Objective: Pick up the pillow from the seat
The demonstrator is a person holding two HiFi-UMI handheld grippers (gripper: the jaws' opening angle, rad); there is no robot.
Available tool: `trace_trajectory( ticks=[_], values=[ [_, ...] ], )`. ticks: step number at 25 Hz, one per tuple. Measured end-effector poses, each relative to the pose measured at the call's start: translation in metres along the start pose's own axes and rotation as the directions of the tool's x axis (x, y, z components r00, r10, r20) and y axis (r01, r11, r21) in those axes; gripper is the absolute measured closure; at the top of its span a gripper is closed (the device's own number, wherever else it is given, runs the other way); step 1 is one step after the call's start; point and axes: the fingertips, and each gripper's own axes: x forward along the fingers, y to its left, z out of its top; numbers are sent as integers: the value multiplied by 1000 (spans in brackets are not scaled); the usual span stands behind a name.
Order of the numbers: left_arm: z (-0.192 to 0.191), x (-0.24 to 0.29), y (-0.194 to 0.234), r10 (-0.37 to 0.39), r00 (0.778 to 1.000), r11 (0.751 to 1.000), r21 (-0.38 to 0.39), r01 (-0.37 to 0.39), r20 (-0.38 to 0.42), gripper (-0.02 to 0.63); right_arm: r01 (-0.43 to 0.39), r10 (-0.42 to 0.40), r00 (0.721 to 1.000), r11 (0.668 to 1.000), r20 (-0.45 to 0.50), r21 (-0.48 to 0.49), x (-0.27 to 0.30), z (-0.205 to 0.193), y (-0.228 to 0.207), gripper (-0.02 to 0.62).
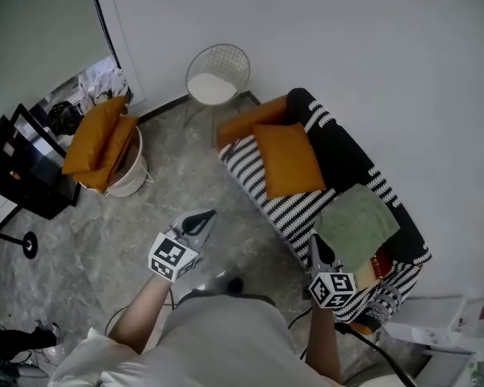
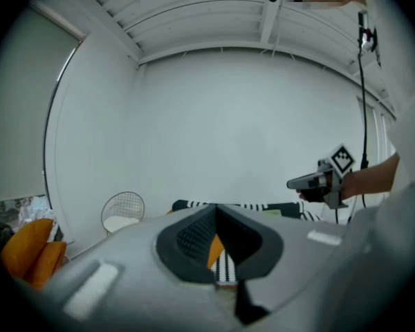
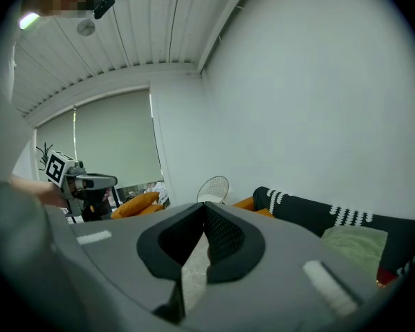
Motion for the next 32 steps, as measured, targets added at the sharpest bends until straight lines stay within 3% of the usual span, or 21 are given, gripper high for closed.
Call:
trace_trajectory(
  ticks=[17, 32],
  values=[
    [12, 69, 11, -66, 998, 998, 1, 66, -11, 606, -2, 2, 1000, 1000, -26, 3, 48, 10, -33, 590],
    [18, 145, 103, -164, 986, 986, 24, 165, -43, 606, 94, -93, 995, 996, -44, 9, 143, 29, -50, 590]
  ],
)
